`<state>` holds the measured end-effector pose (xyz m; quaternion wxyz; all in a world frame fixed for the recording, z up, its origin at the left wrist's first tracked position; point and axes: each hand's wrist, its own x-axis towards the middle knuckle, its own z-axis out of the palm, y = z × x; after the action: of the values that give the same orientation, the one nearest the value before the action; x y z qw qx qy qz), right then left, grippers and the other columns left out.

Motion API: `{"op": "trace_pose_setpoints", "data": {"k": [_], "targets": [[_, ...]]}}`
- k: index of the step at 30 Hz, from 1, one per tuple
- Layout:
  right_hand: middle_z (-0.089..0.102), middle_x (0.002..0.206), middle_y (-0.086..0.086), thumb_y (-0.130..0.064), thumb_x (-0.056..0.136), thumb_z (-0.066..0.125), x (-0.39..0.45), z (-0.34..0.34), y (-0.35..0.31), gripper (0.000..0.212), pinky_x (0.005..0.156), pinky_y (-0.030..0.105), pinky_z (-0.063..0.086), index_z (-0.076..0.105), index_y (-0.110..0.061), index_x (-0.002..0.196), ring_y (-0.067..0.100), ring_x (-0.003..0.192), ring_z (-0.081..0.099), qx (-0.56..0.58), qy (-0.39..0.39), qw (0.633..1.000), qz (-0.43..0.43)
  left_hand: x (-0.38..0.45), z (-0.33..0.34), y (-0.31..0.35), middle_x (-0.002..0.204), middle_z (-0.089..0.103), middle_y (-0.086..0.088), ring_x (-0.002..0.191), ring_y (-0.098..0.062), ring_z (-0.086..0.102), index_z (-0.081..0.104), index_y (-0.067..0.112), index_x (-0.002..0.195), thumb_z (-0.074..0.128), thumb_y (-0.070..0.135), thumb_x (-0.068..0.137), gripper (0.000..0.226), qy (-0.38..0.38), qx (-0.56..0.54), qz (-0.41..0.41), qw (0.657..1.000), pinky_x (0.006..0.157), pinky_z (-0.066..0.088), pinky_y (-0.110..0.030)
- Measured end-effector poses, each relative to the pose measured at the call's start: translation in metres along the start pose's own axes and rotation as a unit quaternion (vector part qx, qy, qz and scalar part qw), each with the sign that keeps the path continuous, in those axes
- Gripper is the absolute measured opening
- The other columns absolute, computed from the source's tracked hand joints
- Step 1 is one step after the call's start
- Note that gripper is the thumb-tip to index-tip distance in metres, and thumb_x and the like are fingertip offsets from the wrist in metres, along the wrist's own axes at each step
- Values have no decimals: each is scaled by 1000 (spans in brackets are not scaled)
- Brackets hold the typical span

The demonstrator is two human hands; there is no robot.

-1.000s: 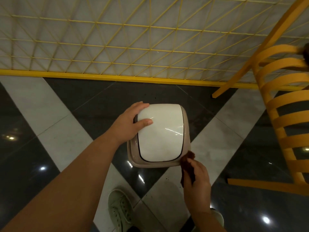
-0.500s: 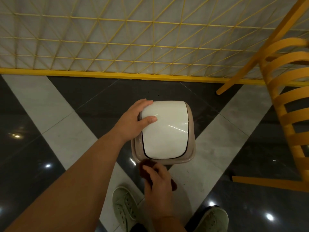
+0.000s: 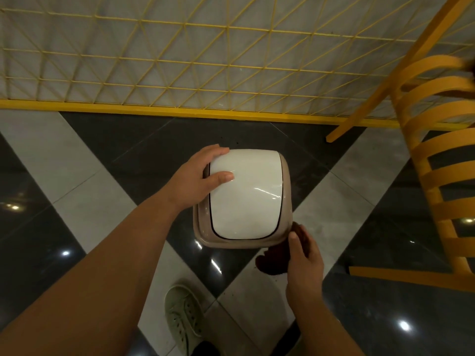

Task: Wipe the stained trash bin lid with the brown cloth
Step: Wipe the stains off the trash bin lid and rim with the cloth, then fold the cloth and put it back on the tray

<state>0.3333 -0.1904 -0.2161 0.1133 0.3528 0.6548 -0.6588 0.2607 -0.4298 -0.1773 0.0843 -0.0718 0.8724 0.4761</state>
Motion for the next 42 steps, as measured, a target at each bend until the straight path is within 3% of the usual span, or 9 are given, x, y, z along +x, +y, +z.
{"op": "trace_pose_setpoints", "data": {"k": [10, 17, 21, 24, 26, 29, 34, 38, 42], "targets": [[65, 114, -2, -16, 93, 59, 8, -3, -2, 33, 100, 42, 47, 59, -21, 126, 22, 109, 60, -5, -37, 999, 22, 0, -1, -4, 151, 27, 11, 131, -4, 27, 38, 37, 139, 61, 39, 86, 57, -13, 2, 2, 1000, 105, 28, -27], [62, 100, -9, -19, 94, 59, 5, -10, -10, 22, 89, 33, 46, 59, -30, 113, 12, 92, 58, -13, -32, 999, 18, -2, -4, 5, 158, 2, 14, 145, -14, 6, 27, 45, 143, 61, 39, 86, 67, -55, -44, -43, 997, 114, 20, -42], [59, 93, -15, -15, 95, 57, -6, -23, -24, 22, 89, 33, 46, 59, -34, 106, 3, 84, 54, -31, -28, 999, -5, -11, -12, 23, 158, -7, 13, 145, -14, -2, 19, 48, 145, 65, 39, 84, 77, -3, -66, -55, 996, 113, 15, -40], [57, 93, -17, -12, 95, 56, -22, -31, -37, 26, 90, 33, 42, 58, -38, 101, 0, 82, 51, -79, -56, 995, -40, -35, -10, 45, 156, 14, 9, 139, -2, 14, 29, 42, 143, 66, 34, 84, 70, 82, -50, -8, 995, 110, 19, -26], [60, 99, -13, -15, 94, 57, -38, -33, -49, 26, 83, 28, 47, 61, -39, 97, 3, 85, 54, -111, -89, 988, -60, -57, 0, 58, 143, 34, 13, 130, 5, 30, 41, 40, 135, 69, 30, 82, 61, 85, -48, 35, 995, 112, 27, -25], [64, 100, -8, -17, 94, 57, -64, -38, -74, 23, 61, 29, 57, 66, -38, 101, 15, 85, 63, -144, -155, 973, -89, -90, 17, 76, 136, 38, 21, 125, 5, 35, 41, 50, 130, 75, 36, 76, 65, -28, -70, 10, 997, 105, 35, -25], [68, 107, -11, -20, 91, 59, -98, -52, -126, 24, 74, 33, 61, 69, -38, 104, 16, 96, 67, -152, -281, 934, -159, -114, 25, 106, 143, 35, 22, 129, -1, 32, 33, 55, 134, 80, 43, 67, 83, -115, -97, -38, 988, 100, 35, -24], [70, 109, -7, -16, 89, 62, -115, -62, -168, 29, 76, 35, 60, 71, -36, 109, 14, 97, 70, -104, -346, 912, -193, -127, 18, 134, 114, 66, 8, 104, -7, 63, 61, 31, 115, 81, 25, 70, 49, -144, -220, -54, 963, 85, 54, -25], [71, 112, 3, -15, 85, 67, -115, -59, -190, 33, 79, 41, 60, 70, -29, 115, 21, 98, 71, -46, -329, 928, -171, -135, 12, 145, 97, 70, -4, 96, -18, 65, 64, 16, 96, 75, 24, 78, 22, -99, -291, -59, 950, 92, 49, -41]]}}
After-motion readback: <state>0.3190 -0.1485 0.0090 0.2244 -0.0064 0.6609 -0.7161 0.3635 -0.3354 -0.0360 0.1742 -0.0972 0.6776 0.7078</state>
